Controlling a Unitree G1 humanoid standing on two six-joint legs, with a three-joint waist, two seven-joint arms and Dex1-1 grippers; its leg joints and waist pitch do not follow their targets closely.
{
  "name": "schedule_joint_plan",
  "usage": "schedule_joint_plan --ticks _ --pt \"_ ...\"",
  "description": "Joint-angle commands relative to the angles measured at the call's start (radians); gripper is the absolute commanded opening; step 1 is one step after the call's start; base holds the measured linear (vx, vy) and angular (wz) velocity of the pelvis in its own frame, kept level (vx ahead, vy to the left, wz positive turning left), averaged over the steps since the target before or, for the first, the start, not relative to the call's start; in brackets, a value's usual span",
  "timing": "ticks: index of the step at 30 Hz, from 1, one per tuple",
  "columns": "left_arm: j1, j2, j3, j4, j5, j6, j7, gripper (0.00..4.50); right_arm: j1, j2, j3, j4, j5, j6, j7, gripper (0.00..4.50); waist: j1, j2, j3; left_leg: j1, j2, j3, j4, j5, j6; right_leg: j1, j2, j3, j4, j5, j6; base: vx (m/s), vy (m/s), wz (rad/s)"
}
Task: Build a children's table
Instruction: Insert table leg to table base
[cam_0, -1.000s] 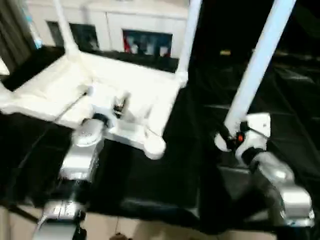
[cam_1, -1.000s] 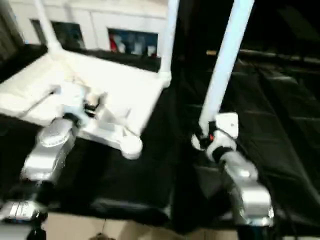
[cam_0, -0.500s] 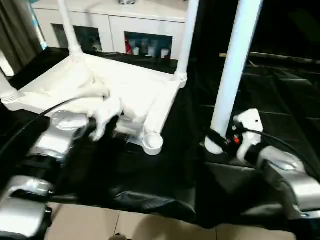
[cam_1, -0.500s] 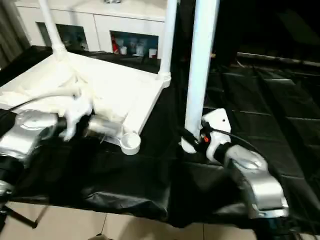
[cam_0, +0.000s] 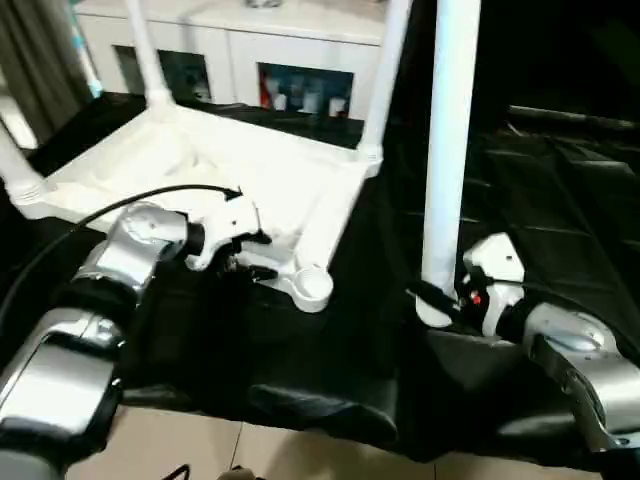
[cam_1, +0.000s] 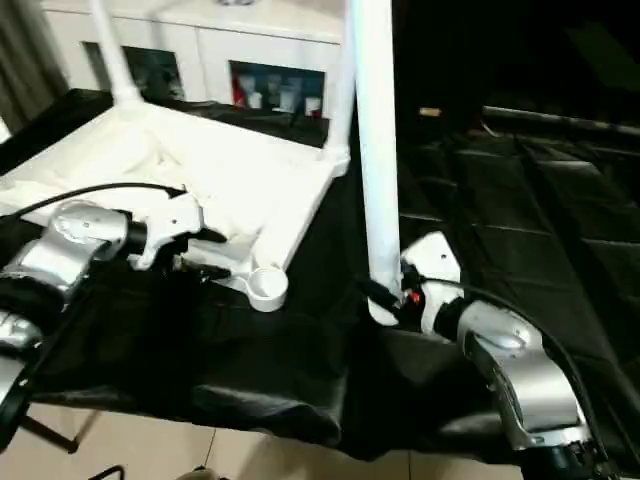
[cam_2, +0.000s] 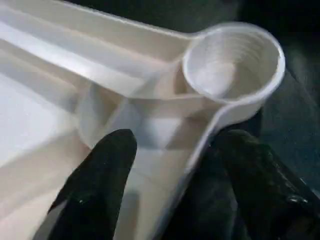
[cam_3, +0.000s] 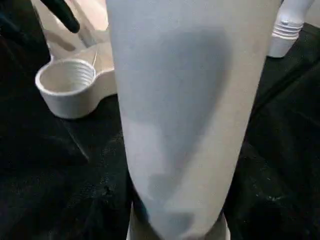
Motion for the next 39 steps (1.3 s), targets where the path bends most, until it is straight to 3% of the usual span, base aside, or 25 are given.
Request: schedule_joint_plan --ticks 1,3,5,6,7,11,14,16,21,22,25,32,39 --pt "-0.025 -0.003 -0.012 0.041 0.028 -0.028 0.007 2.72 0.005 -0.011 0.001 -0.024 -0.005 -0.02 0.004 1.93 0.002 0.006 -0.061 0.016 0.055 -0.019 -0.068 -0.151 0.02 0.056 -0.092 0.054 -0.076 -0.035 -0.221 0.0 0.0 0.0" --pt "-0.032 -0.01 -0.019 0.067 0.036 -0.033 0.014 2.76 0.008 -0.011 0.003 -0.025 -0.004 -0.022 0.004 1.93 0.004 0.007 -0.061 0.017 0.057 -0.019 -0.068 -0.149 0.02 0.055 -0.093 0.054 -0.075 -0.027 -0.227 0.0 0.0 0.0" --pt "-0.036 -0.019 -0.028 0.096 0.049 -0.033 0.019 2.37 0.012 -0.015 0.013 -0.021 -0.018 -0.032 0.005 1.93 0.005 0.006 -0.061 0.016 0.058 -0.019 -0.068 -0.147 0.021 0.055 -0.094 0.054 -0.073 -0.015 -0.235 0.0 0.0 0.0" --pt "-0.038 -0.018 -0.04 0.106 0.066 -0.044 0.026 2.32 0.013 -0.014 0.017 -0.019 -0.023 -0.035 0.006 1.93 0.006 0.015 -0.061 0.018 0.058 -0.02 -0.068 -0.15 0.021 0.054 -0.094 0.054 -0.074 -0.011 -0.238 0.0 0.0 0.0" --pt "-0.038 -0.019 -0.041 0.108 0.068 -0.043 0.029 2.39 0.013 -0.013 0.017 -0.019 -0.024 -0.036 0.006 1.93 0.005 0.01 -0.06 0.018 0.058 -0.02 -0.068 -0.158 0.021 0.056 -0.093 0.054 -0.075 -0.013 -0.237 0.0 0.0 0.0" --pt "-0.061 -0.025 -0.047 0.148 0.1 -0.048 0.045 1.97 0.014 -0.004 0.015 -0.022 -0.027 -0.038 0.002 1.93 0.006 0.011 -0.059 0.017 0.057 -0.02 -0.069 -0.167 0.02 0.056 -0.094 0.054 -0.079 -0.035 -0.234 0.0 0.0 0.0" --pt "-0.07 -0.022 -0.072 0.166 0.133 -0.037 0.039 1.99 0.013 -0.001 0.018 -0.013 -0.033 -0.046 0.0 1.93 0.006 0.014 -0.058 0.017 0.059 -0.022 -0.071 -0.172 0.014 0.057 -0.096 0.054 -0.078 -0.04 -0.235 0.0 0.0 0.0" --pt "-0.076 -0.019 -0.105 0.18 0.168 -0.035 0.022 1.57 0.01 0.003 0.021 0.0 -0.04 -0.057 -0.004 1.93 0.005 0.014 -0.058 0.017 0.059 -0.022 -0.071 -0.168 0.015 0.057 -0.095 0.055 -0.077 -0.021 -0.238 0.0 0.0 0.0" --pt "-0.084 -0.023 -0.121 0.183 0.186 -0.026 -0.013 1.43 0.008 0.003 0.021 0.005 -0.044 -0.062 -0.006 1.93 0.005 0.015 -0.06 0.018 0.058 -0.022 -0.07 -0.156 0.022 0.059 -0.097 0.055 -0.075 -0.001 -0.249 0.0 0.0 0.0" --pt "-0.09 -0.026 -0.122 0.184 0.191 -0.015 -0.029 1.12 0.006 0.001 0.019 0.008 -0.048 -0.065 -0.009 1.93 0.006 0.017 -0.06 0.018 0.059 -0.022 -0.069 -0.157 0.024 0.059 -0.096 0.054 -0.075 0.001 -0.252 0.0 0.0 0.0" --pt "-0.108 -0.039 -0.109 0.178 0.176 0.078 -0.094 1.11 0.002 -0.003 0.013 0.015 -0.055 -0.069 -0.016 1.93 0.005 0.015 -0.058 0.018 0.058 -0.02 -0.071 -0.154 0.023 0.059 -0.096 0.055 -0.077 -0.011 -0.254 0.0 0.0 0.0" --pt "-0.108 -0.046 -0.1 0.149 0.147 0.141 -0.201 0.63 0.004 0.006 -0.003 0.019 -0.049 -0.072 -0.024 1.93 0.007 0.017 -0.058 0.018 0.058 -0.019 -0.07 -0.146 0.035 0.06 -0.099 0.056 -0.077 -0.003 -0.269 0.0 0.0 0.0" --pt "-0.04 -0.123 -0.016 0.01 0.049 0.346 -0.143 0.33 -0.02 0.099 -0.097 -0.006 0.082 0.043 -0.085 1.93 0.01 0.019 -0.057 0.016 0.06 -0.018 -0.069 -0.133 0.054 0.06 -0.101 0.054 -0.075 -0.003 -0.297 0.0 0.0 0.0"
